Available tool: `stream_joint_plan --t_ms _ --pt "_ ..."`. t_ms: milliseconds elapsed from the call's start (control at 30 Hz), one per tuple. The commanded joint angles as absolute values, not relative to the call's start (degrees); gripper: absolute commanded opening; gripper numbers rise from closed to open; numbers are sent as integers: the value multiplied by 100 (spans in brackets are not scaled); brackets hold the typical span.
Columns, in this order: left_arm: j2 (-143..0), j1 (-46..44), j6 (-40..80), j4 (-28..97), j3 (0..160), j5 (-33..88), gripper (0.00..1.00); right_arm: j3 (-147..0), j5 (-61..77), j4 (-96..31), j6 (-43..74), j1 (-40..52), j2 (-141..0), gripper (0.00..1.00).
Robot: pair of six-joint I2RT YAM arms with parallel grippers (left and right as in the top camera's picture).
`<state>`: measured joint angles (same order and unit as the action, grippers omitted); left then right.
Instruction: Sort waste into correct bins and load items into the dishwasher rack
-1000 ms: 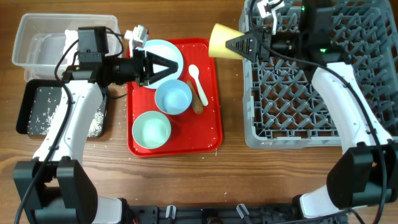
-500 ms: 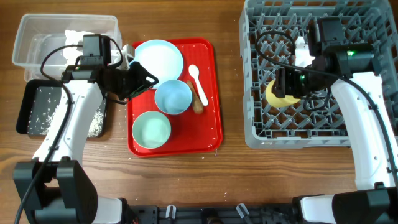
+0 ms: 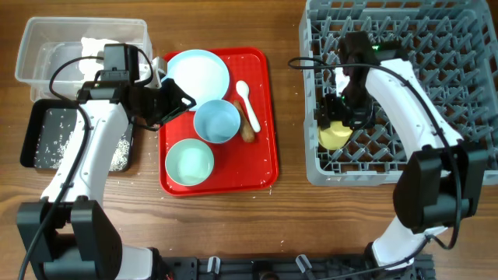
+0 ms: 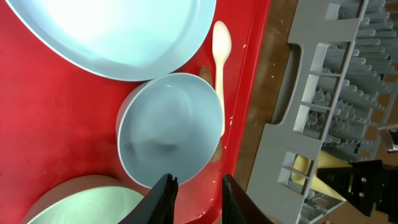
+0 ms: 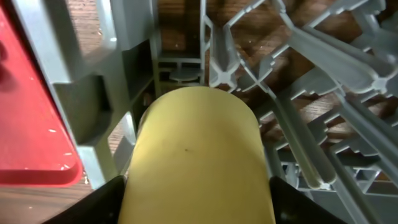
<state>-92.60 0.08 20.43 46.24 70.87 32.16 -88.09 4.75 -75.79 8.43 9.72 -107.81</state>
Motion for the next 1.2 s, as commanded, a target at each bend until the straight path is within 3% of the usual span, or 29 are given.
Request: stream_joint_plan --t_ms 0,300,767,1167 --pt "-9177 12 1946 4637 7126 3155 25 -8844 386 -7564 1070 974 -10842 87" --pt "-9177 12 1946 4641 7126 3155 29 -10938 775 -7977 1017 985 -10711 88" --pt "-9177 -139 1817 4746 7126 2987 29 -10969 1103 -6357 1332 2641 -10704 85" --pt "-9179 -670 1817 4746 7126 2281 33 -10938 1103 -5929 1708 3004 -10958 84"
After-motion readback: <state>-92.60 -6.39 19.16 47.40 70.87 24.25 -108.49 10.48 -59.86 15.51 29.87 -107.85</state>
